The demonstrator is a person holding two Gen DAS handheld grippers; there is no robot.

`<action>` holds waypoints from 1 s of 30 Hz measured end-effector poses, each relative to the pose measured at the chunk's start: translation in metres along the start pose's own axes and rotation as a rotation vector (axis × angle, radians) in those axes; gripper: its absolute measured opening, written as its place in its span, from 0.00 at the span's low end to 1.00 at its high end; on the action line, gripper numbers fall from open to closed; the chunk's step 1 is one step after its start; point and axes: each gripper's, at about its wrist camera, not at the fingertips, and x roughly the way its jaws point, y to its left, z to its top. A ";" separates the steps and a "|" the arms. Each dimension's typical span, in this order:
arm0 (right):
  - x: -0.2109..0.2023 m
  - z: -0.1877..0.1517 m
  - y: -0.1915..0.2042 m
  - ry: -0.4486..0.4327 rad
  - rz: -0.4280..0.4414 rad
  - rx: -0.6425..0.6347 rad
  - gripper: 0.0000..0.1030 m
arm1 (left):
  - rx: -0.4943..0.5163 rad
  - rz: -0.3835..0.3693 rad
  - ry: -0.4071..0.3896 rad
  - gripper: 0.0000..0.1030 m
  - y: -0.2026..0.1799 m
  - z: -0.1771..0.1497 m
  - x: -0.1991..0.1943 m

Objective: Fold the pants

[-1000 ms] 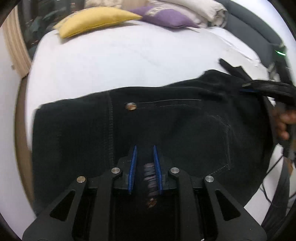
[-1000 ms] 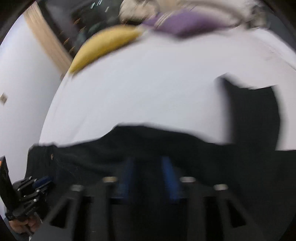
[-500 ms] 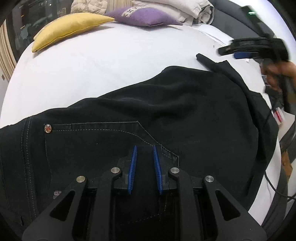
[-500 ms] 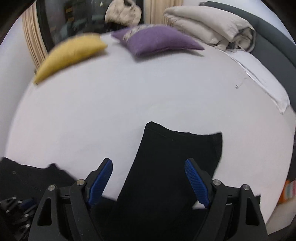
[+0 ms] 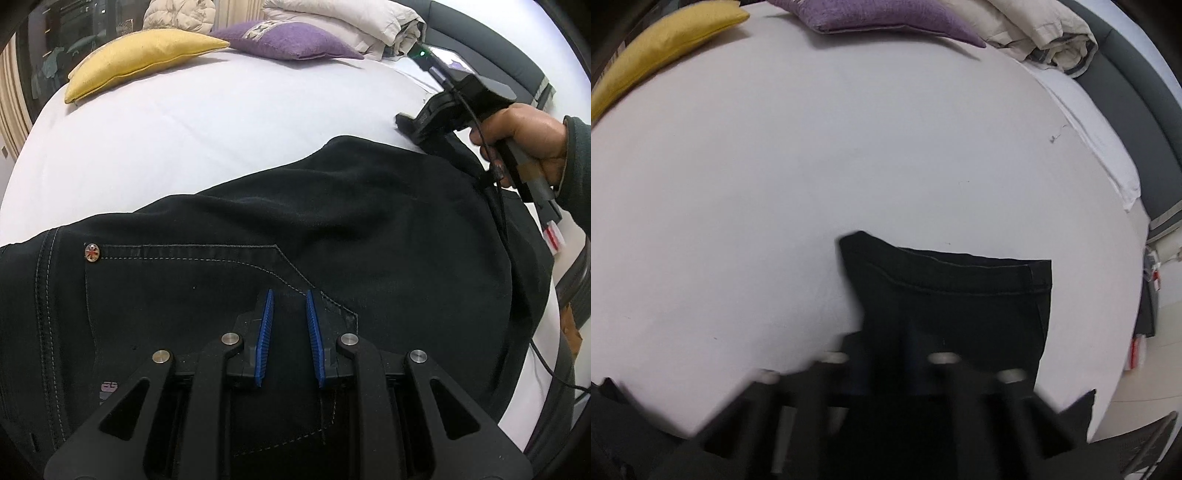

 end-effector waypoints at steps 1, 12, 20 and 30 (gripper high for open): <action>-0.003 -0.001 -0.004 -0.012 0.016 0.014 0.03 | 0.002 0.002 0.000 0.17 -0.001 0.000 0.000; -0.086 -0.120 -0.177 -0.333 0.325 0.515 0.02 | 0.024 0.054 0.020 0.17 -0.012 0.005 0.006; -0.025 -0.307 -0.286 -0.300 0.404 1.007 0.02 | 0.021 0.121 0.055 0.18 -0.027 0.013 0.009; -0.039 -0.341 -0.283 -0.409 0.421 1.042 0.02 | 0.066 0.178 0.063 0.18 -0.040 0.012 0.011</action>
